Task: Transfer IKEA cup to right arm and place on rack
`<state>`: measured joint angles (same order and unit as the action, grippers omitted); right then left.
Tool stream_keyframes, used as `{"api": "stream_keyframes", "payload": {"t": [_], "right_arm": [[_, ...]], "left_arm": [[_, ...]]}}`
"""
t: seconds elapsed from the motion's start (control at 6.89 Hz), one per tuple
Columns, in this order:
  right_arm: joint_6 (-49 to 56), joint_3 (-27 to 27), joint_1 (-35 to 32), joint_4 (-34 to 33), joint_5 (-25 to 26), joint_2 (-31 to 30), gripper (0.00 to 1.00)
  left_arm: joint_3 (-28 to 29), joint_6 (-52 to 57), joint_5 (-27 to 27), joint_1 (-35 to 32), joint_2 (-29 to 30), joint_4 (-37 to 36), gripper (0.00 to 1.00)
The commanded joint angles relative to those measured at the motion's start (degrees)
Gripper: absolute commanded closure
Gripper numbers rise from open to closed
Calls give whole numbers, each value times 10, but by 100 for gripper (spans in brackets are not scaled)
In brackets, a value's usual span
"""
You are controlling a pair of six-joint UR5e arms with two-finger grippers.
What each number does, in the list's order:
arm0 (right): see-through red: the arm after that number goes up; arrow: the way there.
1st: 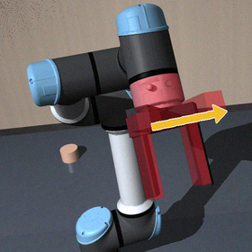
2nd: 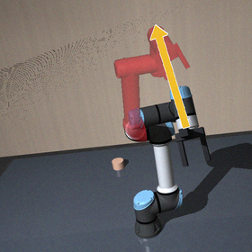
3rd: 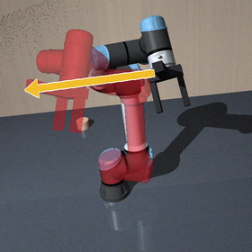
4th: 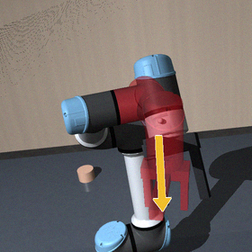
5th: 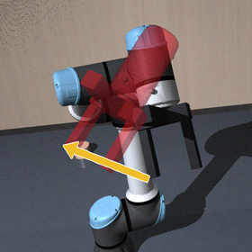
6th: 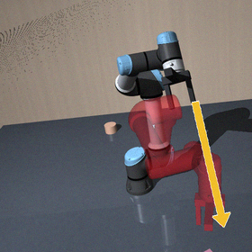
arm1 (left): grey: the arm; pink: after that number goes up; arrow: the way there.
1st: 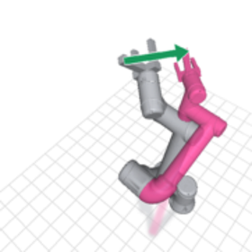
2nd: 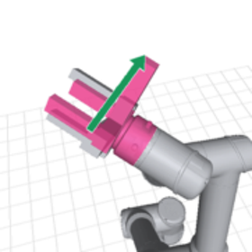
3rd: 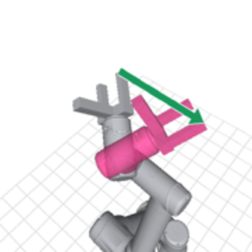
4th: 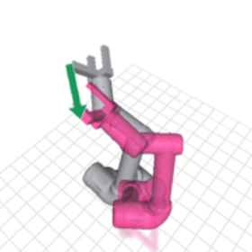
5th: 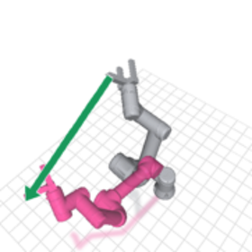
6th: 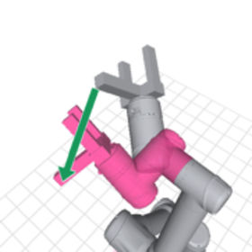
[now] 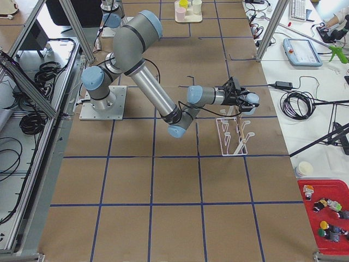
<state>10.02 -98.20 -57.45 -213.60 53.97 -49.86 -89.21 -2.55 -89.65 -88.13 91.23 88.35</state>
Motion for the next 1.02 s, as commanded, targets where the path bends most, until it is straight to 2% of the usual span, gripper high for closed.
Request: {"api": "stream_keyframes", "payload": {"t": [0.0, 0.44, 0.58, 0.73, 0.87], "right_arm": [[0, -2, -1, -19, 0, 12, 93], [-1, -9, -2, -19, 1, 13, 91], [1, -13, -2, -19, 1, 13, 85], [1, -13, -3, -19, 2, 13, 63], [0, -12, -3, -19, 2, 13, 27]], "left_arm": [[0, 0, 0, 1, 0, 0, 0], [1, 0, 2, 1, 0, 0, 0], [1, 0, 4, 1, 1, 0, 0], [1, 0, 4, 1, 0, 0, 0], [1, 0, 4, 1, 0, 0, 0]]}}
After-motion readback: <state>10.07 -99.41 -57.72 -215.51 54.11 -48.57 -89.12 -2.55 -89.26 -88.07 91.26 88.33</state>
